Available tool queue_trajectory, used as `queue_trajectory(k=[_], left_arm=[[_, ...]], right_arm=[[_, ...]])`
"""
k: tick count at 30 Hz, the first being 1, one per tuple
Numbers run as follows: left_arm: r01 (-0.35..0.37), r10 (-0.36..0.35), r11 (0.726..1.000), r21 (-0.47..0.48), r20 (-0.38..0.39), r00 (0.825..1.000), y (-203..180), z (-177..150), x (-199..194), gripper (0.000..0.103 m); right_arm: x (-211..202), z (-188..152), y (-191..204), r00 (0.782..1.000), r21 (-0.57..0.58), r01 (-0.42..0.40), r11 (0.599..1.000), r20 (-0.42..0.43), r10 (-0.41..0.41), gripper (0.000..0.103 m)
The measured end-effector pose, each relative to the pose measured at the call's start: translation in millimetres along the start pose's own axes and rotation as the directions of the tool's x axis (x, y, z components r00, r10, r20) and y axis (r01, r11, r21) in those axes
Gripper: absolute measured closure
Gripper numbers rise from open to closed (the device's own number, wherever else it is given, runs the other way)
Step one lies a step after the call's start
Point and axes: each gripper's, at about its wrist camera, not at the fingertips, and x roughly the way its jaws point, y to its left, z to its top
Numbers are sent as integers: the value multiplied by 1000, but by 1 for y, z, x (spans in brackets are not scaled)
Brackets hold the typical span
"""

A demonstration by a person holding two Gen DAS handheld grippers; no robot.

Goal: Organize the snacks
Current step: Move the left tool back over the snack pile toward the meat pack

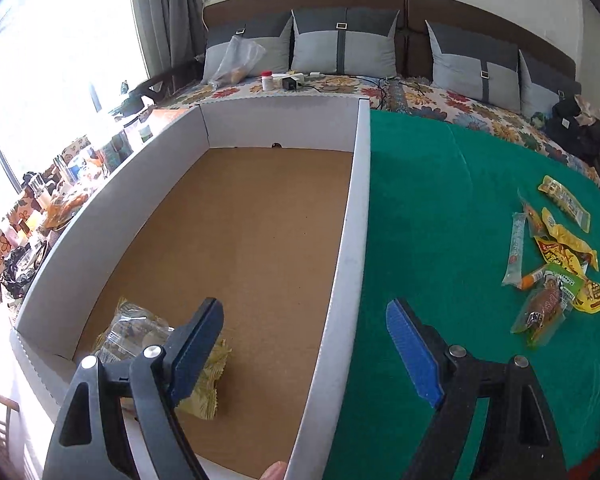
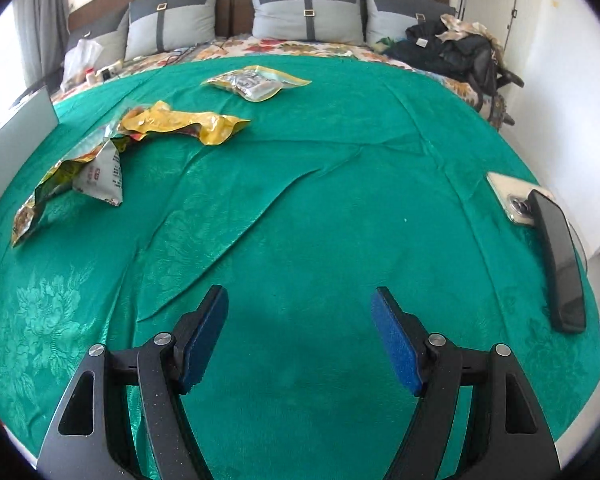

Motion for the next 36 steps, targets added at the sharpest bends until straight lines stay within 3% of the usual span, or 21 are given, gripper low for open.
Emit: queue_trajectory(k=[3, 6, 9, 10, 12, 14, 19, 22, 25, 28, 31, 36], left_arm=[[30, -30, 1000, -8, 10, 999, -2, 4, -7, 20], [-48, 50, 999, -24, 70, 996, -8, 2, -24, 20], [-124, 122, 992, -5, 188, 975, -26, -3, -53, 17], [-121, 117, 993, 4, 224, 968, -34, -5, -62, 15], [-67, 56, 997, 29, 284, 957, -51, -9, -80, 1], [7, -27, 998, 65, 300, 954, -71, -14, -87, 0], [202, -221, 964, 172, 97, 970, -129, -35, -47, 0], [255, -256, 950, 180, -15, 966, -151, -55, -11, 0], [271, -259, 956, 110, -111, 959, -154, -73, 25, 0], [247, -238, 968, 46, -152, 959, -146, -81, 47, 0], [247, -242, 969, 29, -127, 962, -139, -79, 49, 0], [227, -215, 970, 90, -128, 968, -145, -83, 50, 1]], right_arm=[[1, -4, -2, 1000, 16, -25, 1000, -6, 25, 26], [3, -5, -6, 999, 36, -33, 999, -8, 33, 21], [3, -8, -7, 1000, 43, -31, 999, -3, 31, 18], [3, -8, -7, 1000, 45, -30, 999, -3, 30, 18], [4, -8, -6, 1000, 47, -30, 998, -3, 30, 16], [4, -8, -5, 1000, 47, -30, 998, -2, 30, 14], [4, -8, -4, 1000, 44, -31, 999, 0, 31, 12], [5, -9, -3, 999, 43, -33, 999, 8, 32, 11], [5, -9, -3, 999, 43, -36, 998, 11, 36, 10], [5, -9, -3, 999, 43, -36, 998, 12, 36, 10], [5, -9, -3, 999, 43, -36, 998, 11, 36, 10], [5, -9, -3, 999, 42, -36, 998, 11, 36, 9]])
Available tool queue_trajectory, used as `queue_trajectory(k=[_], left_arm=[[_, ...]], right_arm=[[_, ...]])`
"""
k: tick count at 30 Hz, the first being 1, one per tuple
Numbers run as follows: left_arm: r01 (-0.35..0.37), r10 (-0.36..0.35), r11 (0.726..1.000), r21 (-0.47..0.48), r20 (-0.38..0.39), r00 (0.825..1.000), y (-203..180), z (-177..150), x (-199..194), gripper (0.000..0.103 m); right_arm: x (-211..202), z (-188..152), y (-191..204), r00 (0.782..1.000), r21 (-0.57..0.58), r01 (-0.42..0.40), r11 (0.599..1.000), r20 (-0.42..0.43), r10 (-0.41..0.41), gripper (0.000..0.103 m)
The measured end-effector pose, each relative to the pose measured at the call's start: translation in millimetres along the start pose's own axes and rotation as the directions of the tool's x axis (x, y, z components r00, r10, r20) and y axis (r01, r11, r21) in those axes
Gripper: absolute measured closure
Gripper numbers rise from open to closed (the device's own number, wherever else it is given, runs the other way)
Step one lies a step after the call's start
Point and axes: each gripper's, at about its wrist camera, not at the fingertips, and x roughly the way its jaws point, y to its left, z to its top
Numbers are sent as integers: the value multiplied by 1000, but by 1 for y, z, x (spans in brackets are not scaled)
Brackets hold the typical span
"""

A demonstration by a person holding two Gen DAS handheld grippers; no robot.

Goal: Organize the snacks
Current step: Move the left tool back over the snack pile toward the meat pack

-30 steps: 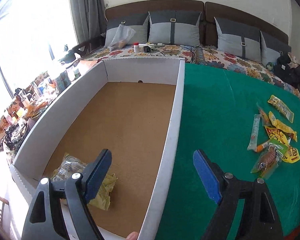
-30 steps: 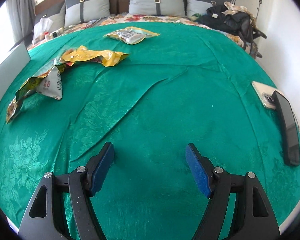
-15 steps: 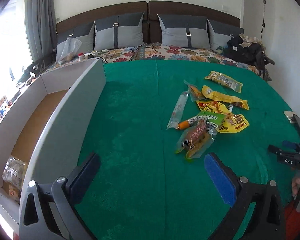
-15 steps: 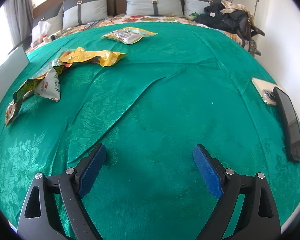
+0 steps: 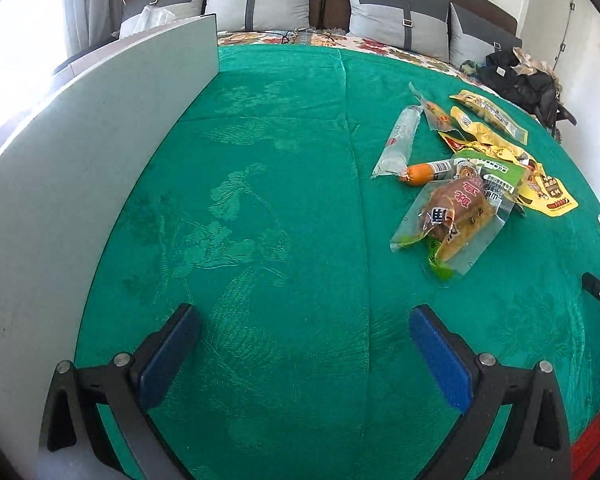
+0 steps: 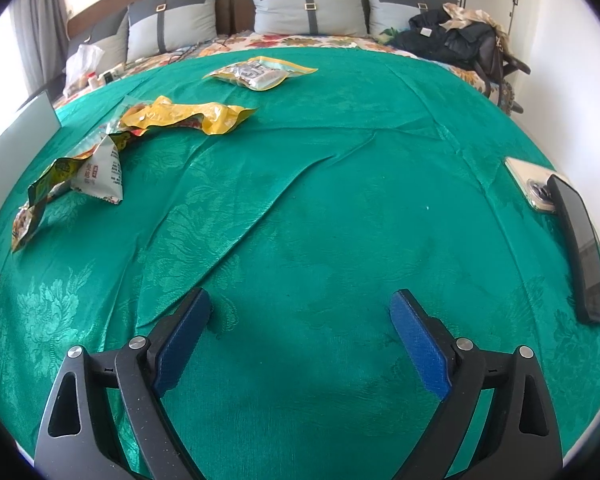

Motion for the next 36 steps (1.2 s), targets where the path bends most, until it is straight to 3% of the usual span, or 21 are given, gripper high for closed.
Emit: queue_trajectory(k=[4, 25, 36], left_arm=[[-22, 21, 997, 71, 11, 1000, -10, -5, -1, 0], [-22, 20, 998, 63, 20, 1000, -9, -10, -4, 0], [-11, 16, 998, 68, -71, 997, 1, -9, -7, 0]], right_arm=[[0, 0, 0, 1000, 0, 0, 1000, 0, 0, 8], [0, 0, 0, 1000, 0, 0, 1000, 0, 0, 8], [0, 0, 0, 1000, 0, 0, 1000, 0, 0, 8]])
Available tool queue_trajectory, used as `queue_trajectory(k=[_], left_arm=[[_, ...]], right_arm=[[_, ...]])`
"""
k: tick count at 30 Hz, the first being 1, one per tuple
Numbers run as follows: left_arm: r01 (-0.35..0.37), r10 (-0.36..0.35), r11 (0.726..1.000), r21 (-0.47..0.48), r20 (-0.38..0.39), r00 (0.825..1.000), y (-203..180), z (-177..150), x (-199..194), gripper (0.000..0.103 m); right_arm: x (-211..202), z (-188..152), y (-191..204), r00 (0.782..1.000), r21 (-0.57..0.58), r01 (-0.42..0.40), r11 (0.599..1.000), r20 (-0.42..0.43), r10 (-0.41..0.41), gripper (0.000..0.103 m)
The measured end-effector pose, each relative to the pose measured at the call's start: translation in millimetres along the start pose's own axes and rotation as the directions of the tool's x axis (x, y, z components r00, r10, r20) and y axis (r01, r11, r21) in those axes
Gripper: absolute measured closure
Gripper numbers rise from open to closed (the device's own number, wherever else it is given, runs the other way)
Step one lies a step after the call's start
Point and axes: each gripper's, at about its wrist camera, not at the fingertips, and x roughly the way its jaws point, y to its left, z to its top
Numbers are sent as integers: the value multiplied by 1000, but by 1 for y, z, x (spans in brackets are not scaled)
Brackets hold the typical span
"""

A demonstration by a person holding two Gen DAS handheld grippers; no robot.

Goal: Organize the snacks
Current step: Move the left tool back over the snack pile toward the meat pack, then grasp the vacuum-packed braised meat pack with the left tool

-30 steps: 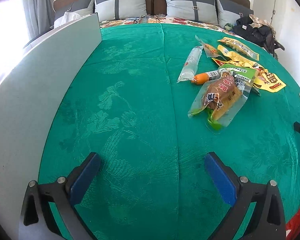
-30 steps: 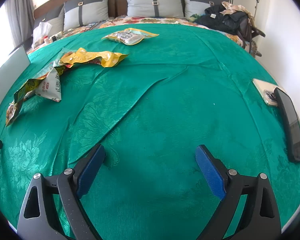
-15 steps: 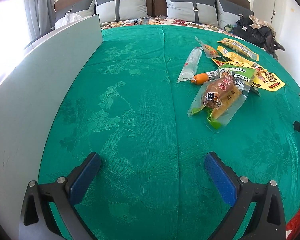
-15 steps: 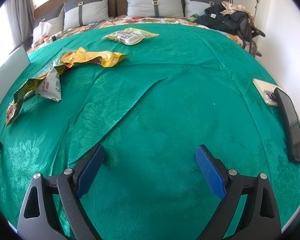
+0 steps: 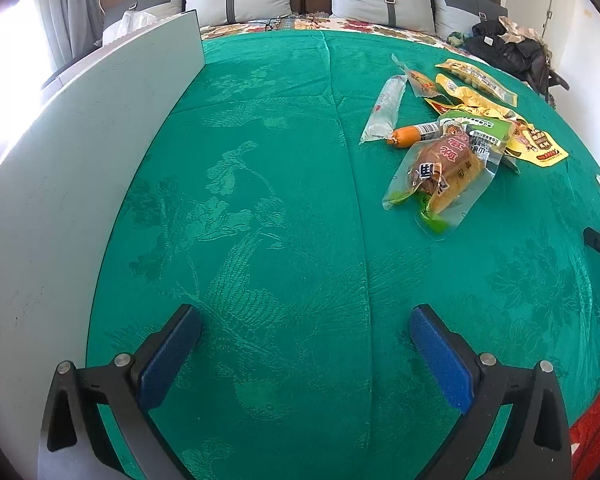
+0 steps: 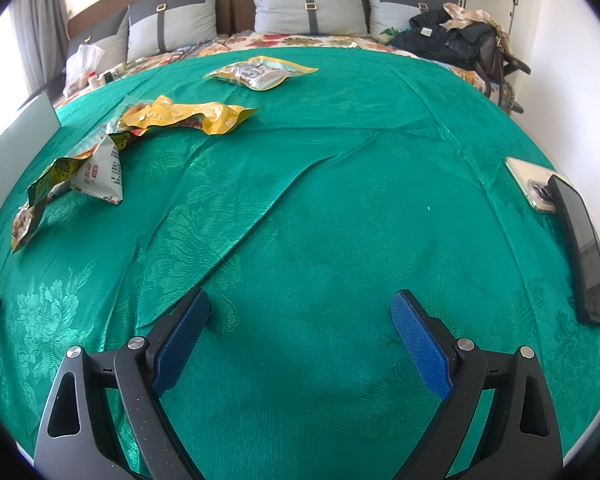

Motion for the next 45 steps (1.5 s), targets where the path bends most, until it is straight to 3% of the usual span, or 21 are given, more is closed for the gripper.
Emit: queue_trajectory(k=[2, 4, 7, 10, 12, 15, 16, 17, 18, 19, 23, 26, 28, 31, 34, 35, 36, 40, 42, 45], left_arm=[[8, -8, 999, -38, -8, 1000, 3, 5, 0, 0], [80, -80, 995, -62, -2, 997, 1, 11, -1, 0], [182, -181, 983, 26, -36, 983, -22, 30, 2, 0], [175, -173, 957, 233, -26, 985, -59, 52, 1, 0], [131, -129, 932, 338, -29, 991, -79, 67, 10, 0], [75, -71, 925, 373, -24, 997, -93, 88, 27, 1], [86, -81, 928, 362, -29, 996, -95, 93, 31, 1], [115, -108, 931, 348, -39, 993, -94, 97, 34, 10], [154, -142, 930, 333, -61, 988, -94, 99, 36, 34], [197, -173, 929, 313, -101, 980, -94, 100, 40, 40], [222, -200, 938, 265, -109, 974, -88, 89, 29, 42], [359, -341, 927, 109, -154, 927, -68, 73, 10, 43], [410, -400, 911, 30, -167, 901, -52, 61, -1, 42], [484, -499, 866, -123, -190, 845, -20, 51, 5, 39], [484, -527, 839, -248, -151, 836, 19, 52, 13, 33], [462, -511, 841, -281, -135, 849, 31, 54, 13, 24], [438, -490, 846, -303, -119, 864, 40, 56, 11, 22], [383, -429, 866, -323, -82, 900, 62, 65, 3, 22], [372, -412, 874, -313, -73, 908, 65, 67, -1, 22], [384, -420, 877, -289, -76, 904, 60, 66, -1, 20]], right_arm=[[0, 0, 0, 1000, 0, 0, 1000, 0, 0, 8], [0, 0, 0, 1000, 0, 0, 1000, 0, 0, 8], [0, 0, 0, 1000, 0, 0, 1000, 0, 0, 8], [0, 0, 0, 1000, 0, 0, 1000, 0, 0, 8], [0, 0, 0, 1000, 0, 0, 1000, 0, 0, 8], [0, 0, 0, 1000, 0, 0, 1000, 1, 0, 8], [0, 0, 0, 1000, 0, 0, 1000, 1, 0, 8], [0, 0, 0, 1000, 0, 0, 1000, 1, 0, 8], [0, 0, 0, 1000, 0, 0, 1000, 1, 0, 8], [0, 0, 0, 1000, 0, 0, 1000, 1, 0, 8], [0, 0, 0, 1000, 0, 0, 1000, 1, 0, 8], [0, 0, 0, 1000, 0, 0, 1000, 1, 0, 8], [0, 0, 0, 1000, 0, 0, 1000, 1, 0, 8], [0, 0, 0, 1000, 0, 0, 1000, 1, 0, 8], [0, 0, 0, 1000, 3, 2, 1000, 3, -2, 8], [0, 0, -1, 1000, 3, 2, 1000, 3, -2, 8], [0, -1, 0, 1000, 3, 2, 1000, 3, -2, 8], [0, -1, 0, 1000, 3, 2, 1000, 3, -2, 8], [0, -1, 0, 1000, 3, 2, 1000, 3, -2, 8], [1, -1, 0, 1000, 3, 2, 1000, 3, -2, 8]])
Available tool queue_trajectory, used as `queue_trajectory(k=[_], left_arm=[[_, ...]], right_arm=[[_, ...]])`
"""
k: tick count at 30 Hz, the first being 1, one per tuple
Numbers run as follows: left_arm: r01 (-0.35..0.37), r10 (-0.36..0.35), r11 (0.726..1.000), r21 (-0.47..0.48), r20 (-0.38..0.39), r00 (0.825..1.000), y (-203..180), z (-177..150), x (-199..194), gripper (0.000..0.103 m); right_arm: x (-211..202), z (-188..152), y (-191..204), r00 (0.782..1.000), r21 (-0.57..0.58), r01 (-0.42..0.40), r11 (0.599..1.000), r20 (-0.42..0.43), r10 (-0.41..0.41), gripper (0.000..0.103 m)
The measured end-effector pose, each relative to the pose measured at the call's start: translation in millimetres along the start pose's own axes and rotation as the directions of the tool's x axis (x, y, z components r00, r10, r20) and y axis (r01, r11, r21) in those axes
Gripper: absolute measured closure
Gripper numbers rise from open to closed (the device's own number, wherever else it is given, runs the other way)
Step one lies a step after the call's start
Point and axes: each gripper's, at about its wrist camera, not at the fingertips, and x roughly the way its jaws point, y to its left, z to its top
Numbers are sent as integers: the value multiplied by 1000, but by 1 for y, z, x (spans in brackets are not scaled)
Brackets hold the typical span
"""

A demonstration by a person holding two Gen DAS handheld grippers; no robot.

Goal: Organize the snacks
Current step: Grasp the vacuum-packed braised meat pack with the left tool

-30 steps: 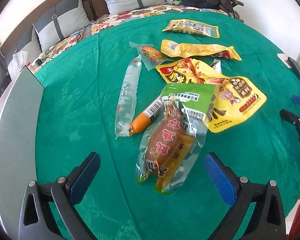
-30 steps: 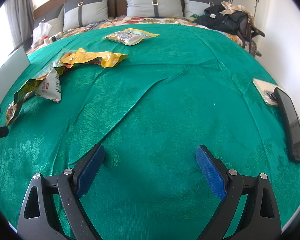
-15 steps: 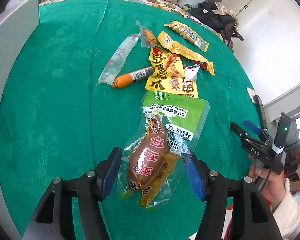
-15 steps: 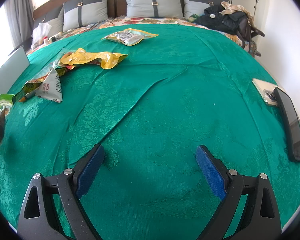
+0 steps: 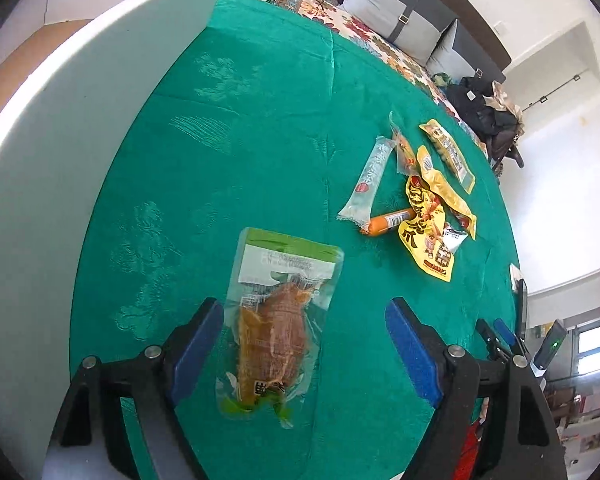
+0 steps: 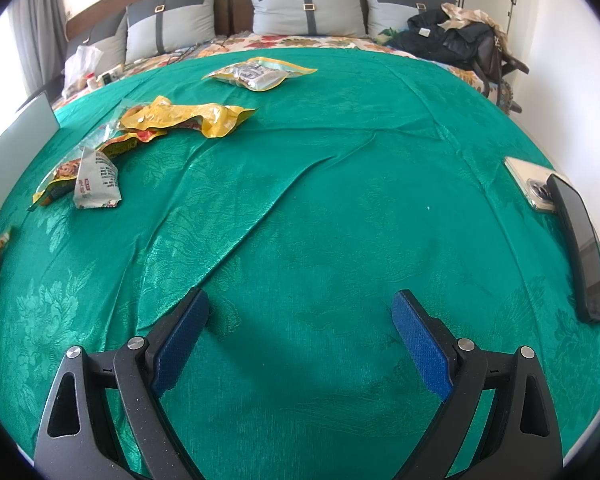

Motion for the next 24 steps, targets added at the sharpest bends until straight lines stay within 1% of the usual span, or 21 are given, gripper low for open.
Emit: queue_trajectory(k=[2, 4, 7, 9, 11, 12, 13, 14, 15, 16, 17, 18, 19, 20, 21, 22, 24], left_arm=[[-26, 27, 999, 37, -9, 1000, -4, -5, 5, 20], [-88, 88, 991, 99, -3, 996, -13, -12, 10, 19], [-201, 201, 960, 195, 21, 979, -23, -22, 21, 19], [-263, 261, 940, 216, 37, 965, -23, -26, 29, 19], [-300, 289, 930, 211, 84, 954, -19, -28, 29, 17], [-317, 304, 929, 189, 97, 948, -15, -28, 28, 15], [-322, 306, 932, 166, 114, 945, -12, -28, 27, 12], [-323, 307, 935, 143, 125, 943, -7, -28, 27, 5], [-324, 307, 937, 129, 138, 942, -4, -29, 27, 1], [-331, 310, 934, 134, 156, 938, -4, -30, 28, 1], [-358, 332, 921, 154, 170, 928, -6, -33, 30, 1], [-405, 374, 893, 193, 178, 910, -10, -36, 36, 0], [-438, 395, 868, 234, 210, 894, -16, -40, 38, 0], [-437, 390, 869, 232, 221, 894, -15, -42, 38, 0], [-421, 374, 883, 206, 232, 898, -11, -42, 35, 0], [-428, 377, 879, 210, 244, 893, -9, -42, 35, 0], [-427, 371, 879, 211, 258, 892, -8, -43, 34, 0]], right_arm=[[0, 0, 0, 1000, 0, 0, 1000, 0, 0, 8], [0, 0, 0, 1000, 0, 0, 1000, 0, 0, 8], [0, 0, 0, 1000, 0, 0, 1000, 0, 0, 8], [0, 0, 0, 1000, 0, 0, 1000, 0, 0, 8], [0, 0, 0, 1000, 0, 0, 1000, 0, 0, 8], [0, 0, 0, 1000, 0, 0, 1000, 0, 0, 8], [0, 0, 0, 1000, 0, 0, 1000, 0, 0, 8], [0, 0, 0, 1000, 0, 0, 1000, 1, 0, 8], [0, -1, 0, 1000, 0, 0, 1000, 1, 0, 8], [0, -1, 0, 1000, 0, 0, 1000, 0, 0, 8], [0, 0, 0, 1000, 0, 0, 1000, 1, 0, 8], [0, 0, 0, 1000, 0, 0, 1000, 0, 0, 8], [0, -1, 0, 1000, 0, 0, 1000, 0, 0, 8], [0, 0, 0, 1000, 0, 0, 1000, 0, 0, 8], [0, -1, 0, 1000, 0, 0, 1000, 0, 0, 8], [0, -1, 0, 1000, 0, 0, 1000, 1, 0, 8], [0, -1, 0, 1000, 0, 0, 1000, 1, 0, 8]])
